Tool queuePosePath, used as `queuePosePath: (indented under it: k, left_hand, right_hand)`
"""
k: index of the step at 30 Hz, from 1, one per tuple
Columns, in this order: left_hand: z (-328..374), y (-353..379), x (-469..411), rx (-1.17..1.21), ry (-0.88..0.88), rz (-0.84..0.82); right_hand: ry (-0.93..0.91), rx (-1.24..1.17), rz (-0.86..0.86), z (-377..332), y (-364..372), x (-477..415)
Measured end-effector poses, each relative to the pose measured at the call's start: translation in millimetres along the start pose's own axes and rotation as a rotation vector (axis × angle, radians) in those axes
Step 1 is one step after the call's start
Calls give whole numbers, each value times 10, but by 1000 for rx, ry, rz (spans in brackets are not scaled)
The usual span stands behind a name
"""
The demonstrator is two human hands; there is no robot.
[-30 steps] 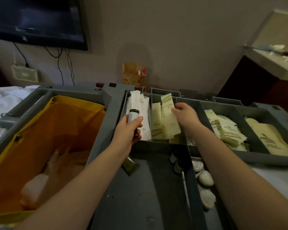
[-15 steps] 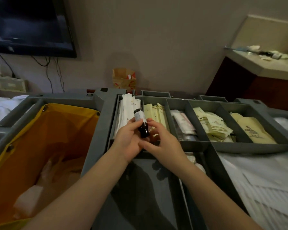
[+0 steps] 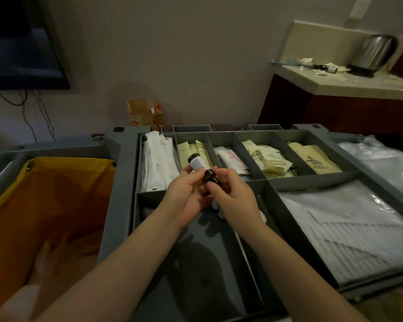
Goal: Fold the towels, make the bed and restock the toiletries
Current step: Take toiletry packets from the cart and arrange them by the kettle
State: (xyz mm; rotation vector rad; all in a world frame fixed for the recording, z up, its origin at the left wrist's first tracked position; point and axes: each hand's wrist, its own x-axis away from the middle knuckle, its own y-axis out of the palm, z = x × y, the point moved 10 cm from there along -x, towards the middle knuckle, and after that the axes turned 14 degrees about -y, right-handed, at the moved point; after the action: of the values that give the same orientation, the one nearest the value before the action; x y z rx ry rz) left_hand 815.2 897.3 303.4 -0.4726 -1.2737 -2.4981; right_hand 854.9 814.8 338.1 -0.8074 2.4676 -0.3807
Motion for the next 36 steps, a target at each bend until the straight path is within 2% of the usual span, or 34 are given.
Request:
queuePosePath:
  k: [4, 6, 12, 18, 25, 28, 33, 36]
  left_hand:
    - [261, -129, 58, -244, 157, 188]
    - [387, -189, 92, -396, 222, 256]
    - [332, -228, 172, -737, 295, 332]
    - [307, -233, 184, -793, 355, 357]
    - [271, -223, 186, -853, 379, 347]
    - [249, -202, 175, -876, 387, 331]
    - [210, -23, 148, -983, 417, 318]
    - [192, 187, 183, -1085, 462, 289]
  right_hand:
    - [1, 51, 166, -50, -507, 29]
    - [-9, 135, 149, -86, -693, 45]
    - [29, 296, -219, -47, -516, 234]
    - [37, 721, -410, 149, -278, 276]
    - [-16, 859, -316, 164, -202, 236]
    - [-7, 834, -239, 160, -261, 231]
    - [-20, 861, -266, 152, -242, 252]
    - [-25, 818, -189, 90, -374, 243]
